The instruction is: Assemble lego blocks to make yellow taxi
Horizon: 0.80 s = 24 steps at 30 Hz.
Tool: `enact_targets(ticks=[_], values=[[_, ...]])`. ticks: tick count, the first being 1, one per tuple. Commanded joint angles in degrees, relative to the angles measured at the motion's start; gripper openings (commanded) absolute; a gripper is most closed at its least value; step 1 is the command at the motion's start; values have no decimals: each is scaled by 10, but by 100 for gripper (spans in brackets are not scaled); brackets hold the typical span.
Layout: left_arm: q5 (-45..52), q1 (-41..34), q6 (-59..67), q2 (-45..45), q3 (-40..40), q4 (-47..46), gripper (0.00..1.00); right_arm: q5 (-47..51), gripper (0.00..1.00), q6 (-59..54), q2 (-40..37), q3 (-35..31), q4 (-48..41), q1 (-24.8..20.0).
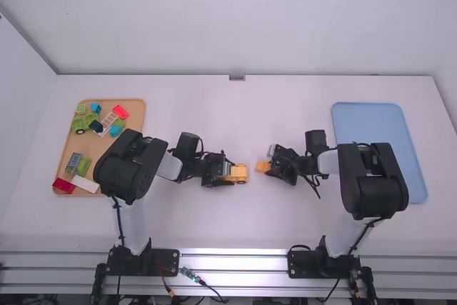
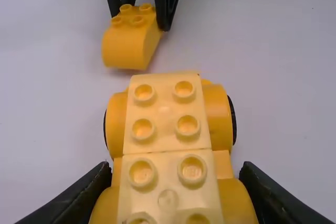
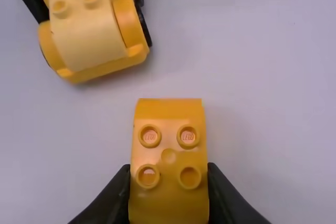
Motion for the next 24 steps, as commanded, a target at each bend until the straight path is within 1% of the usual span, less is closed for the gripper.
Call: enact_targets(ticks=[1, 4, 7, 12, 17, 24], values=[[-16, 6, 10, 8, -5, -5, 30, -34, 16, -2, -6, 0, -4, 3], [-31, 6, 10, 8, -5, -4, 24, -55, 13, -2, -20, 0, -6, 13], [-45, 6, 10, 8, -5, -6, 22, -57, 10, -3, -36, 0, -14, 24], [-44, 6, 10, 8, -5, -7, 22, -57, 10, -2, -63, 0, -21, 45], [-45, 6, 10, 8, -5, -7, 22, -53, 9, 41, -94, 0, -19, 58], [-43, 6, 10, 8, -5, -6, 22, -53, 8, 42, -105, 0, -15, 86]])
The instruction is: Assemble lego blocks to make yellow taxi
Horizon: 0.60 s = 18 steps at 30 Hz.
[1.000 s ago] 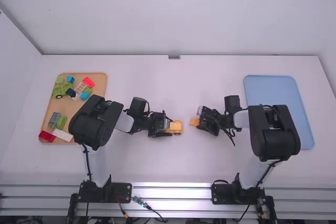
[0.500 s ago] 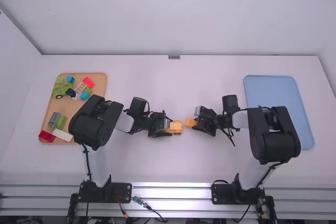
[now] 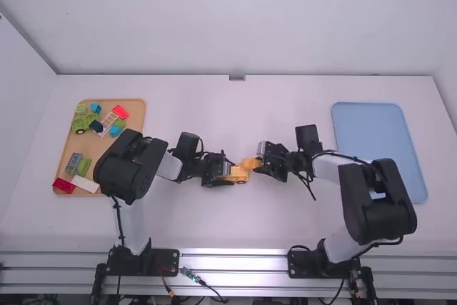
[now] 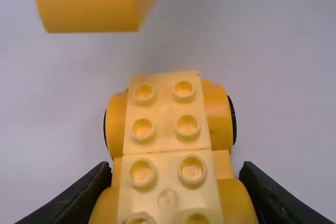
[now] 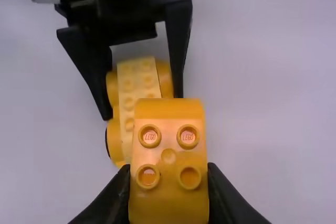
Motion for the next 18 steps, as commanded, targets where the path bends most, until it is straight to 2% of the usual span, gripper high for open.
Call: enact_targets(ticks=[1, 10, 18], values=[[-40, 6, 10, 8, -5, -6, 22, -8, 8, 6, -9, 0, -2, 16], [-40, 6, 15, 8, -5, -4, 22, -3, 0, 22, -9, 0, 17, 58], [-40, 6, 14, 8, -5, -4, 21, 27, 0, 38, -8, 0, 32, 78]])
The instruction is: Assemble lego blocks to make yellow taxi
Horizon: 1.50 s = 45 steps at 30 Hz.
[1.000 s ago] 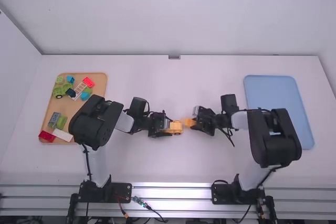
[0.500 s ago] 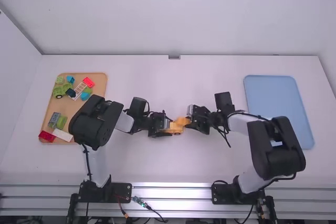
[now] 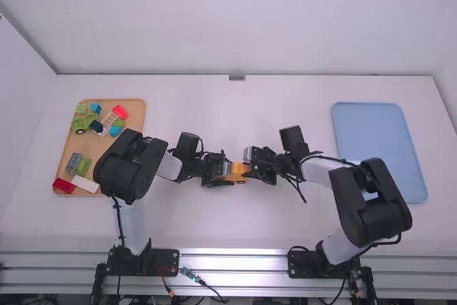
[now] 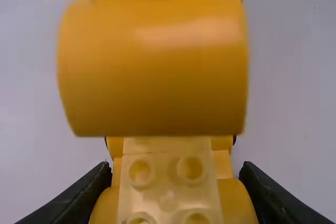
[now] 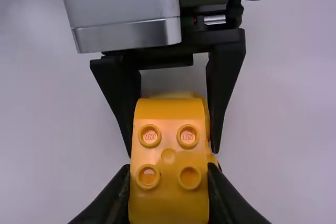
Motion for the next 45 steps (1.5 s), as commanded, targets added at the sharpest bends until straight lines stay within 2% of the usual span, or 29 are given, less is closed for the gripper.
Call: enact_targets(ticks=[1, 9, 13, 16, 19, 27, 30, 35, 45], values=[[-40, 6, 14, 8, -5, -5, 21, 17, 0, 14, -8, 0, 1, 2], [-35, 6, 14, 8, -5, -5, 18, 31, 0, 35, 1, 15, 0, 2], [-36, 0, 14, 8, -5, -7, 18, 29, 0, 32, 20, 50, -43, 2], [-46, -10, 0, 8, -7, -6, 19, 18, 0, -12, 39, 78, -111, 1], [-73, -14, -18, 8, -12, -3, 18, 8, 0, -34, 47, 83, -126, 1], [-64, -11, -16, 7, -35, 29, 13, 16, 0, -48, 47, 82, -118, 17], [-68, -17, -16, 7, -52, 61, 13, 46, 0, 9, 63, 82, -69, 37], [-71, -17, -37, 7, -66, 89, 13, 57, 0, 0, 79, 82, -74, 47], [-73, -16, -31, 7, -44, 39, 12, 53, 0, -10, 78, 82, -84, 43]])
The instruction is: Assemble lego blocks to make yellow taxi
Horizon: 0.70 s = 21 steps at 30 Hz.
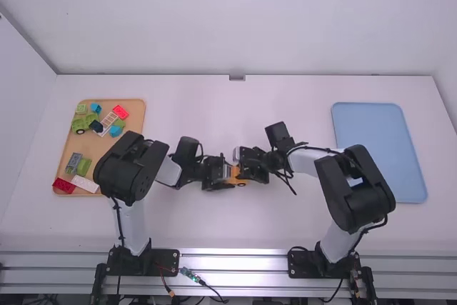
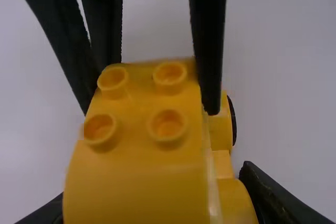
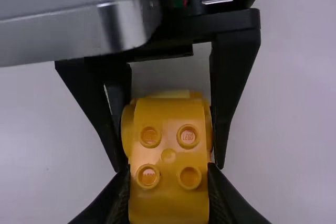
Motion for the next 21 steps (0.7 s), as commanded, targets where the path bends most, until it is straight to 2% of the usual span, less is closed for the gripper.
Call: enact_targets(ticks=[1, 10, 21], values=[[-63, -5, 23, 12, 1, -31, 11, 6, 0, -3, 10, 6, -7, -3], [-51, -5, 69, 12, 40, -109, 7, 4, 0, -17, 10, 6, -5, 5], [-61, -5, 67, 12, 38, -106, 7, -15, 0, -18, 10, -3, 12, 13]])
